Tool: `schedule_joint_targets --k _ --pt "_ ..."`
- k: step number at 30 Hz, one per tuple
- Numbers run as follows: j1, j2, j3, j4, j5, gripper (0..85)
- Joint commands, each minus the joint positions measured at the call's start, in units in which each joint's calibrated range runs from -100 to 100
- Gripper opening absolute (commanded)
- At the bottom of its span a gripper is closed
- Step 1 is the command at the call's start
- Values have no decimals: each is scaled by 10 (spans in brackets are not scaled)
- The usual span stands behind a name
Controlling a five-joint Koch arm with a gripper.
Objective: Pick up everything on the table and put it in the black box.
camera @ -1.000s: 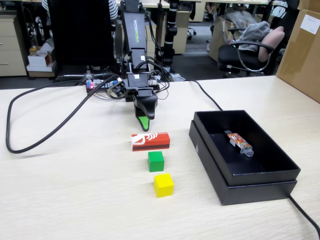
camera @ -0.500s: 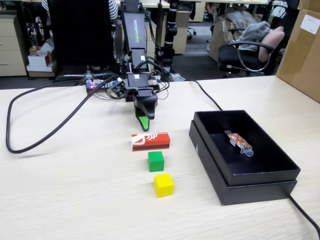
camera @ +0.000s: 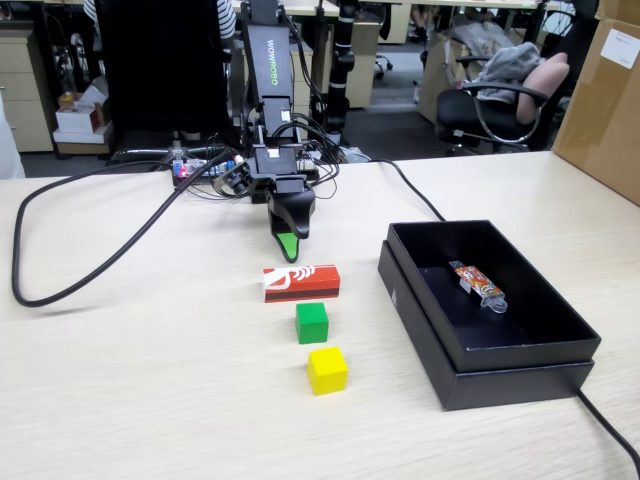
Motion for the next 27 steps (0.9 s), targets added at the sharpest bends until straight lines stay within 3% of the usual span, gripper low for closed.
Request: schedule_joint_targets --k 1,7,21,27 --pt "1 11 1 -6 2 488" --pt "5 23 20 -2 7 475" --pt "4 -70 308 -528 14 477" --pt "16 -59 422 -691 15 476"
